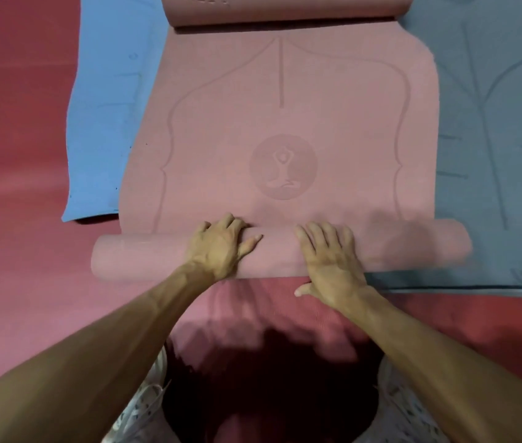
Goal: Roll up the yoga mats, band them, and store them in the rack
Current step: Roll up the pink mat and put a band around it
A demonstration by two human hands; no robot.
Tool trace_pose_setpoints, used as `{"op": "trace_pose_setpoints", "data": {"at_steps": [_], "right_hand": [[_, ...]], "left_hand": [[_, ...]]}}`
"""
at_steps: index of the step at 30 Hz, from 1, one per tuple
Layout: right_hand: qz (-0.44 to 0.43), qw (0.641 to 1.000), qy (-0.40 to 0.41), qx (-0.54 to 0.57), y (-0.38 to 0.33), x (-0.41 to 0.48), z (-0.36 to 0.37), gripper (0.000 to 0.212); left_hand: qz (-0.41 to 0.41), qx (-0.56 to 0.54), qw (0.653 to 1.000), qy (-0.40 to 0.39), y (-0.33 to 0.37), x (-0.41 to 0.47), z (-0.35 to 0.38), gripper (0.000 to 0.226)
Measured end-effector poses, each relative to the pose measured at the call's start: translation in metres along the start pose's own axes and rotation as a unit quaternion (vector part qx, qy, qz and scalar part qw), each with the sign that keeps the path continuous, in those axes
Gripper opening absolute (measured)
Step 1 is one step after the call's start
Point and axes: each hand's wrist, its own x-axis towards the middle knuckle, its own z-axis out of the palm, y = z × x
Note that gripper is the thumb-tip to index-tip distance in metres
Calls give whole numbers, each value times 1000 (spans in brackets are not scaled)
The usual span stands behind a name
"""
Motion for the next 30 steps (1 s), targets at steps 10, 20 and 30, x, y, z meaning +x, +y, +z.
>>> {"op": "trace_pose_setpoints", "data": {"at_steps": [10, 20, 30], "right_hand": [[-20, 996, -75, 42, 22, 46, -32, 88], [-23, 968, -232, 89, 41, 35, -79, 83], [11, 904, -336, 263, 63, -30, -44, 104]], "left_hand": [[-47, 4, 993, 112, 27, -32, 7, 59], [-27, -29, 994, 107, 50, -54, -4, 57], [33, 48, 996, 64, 89, -60, 24, 44]]}}
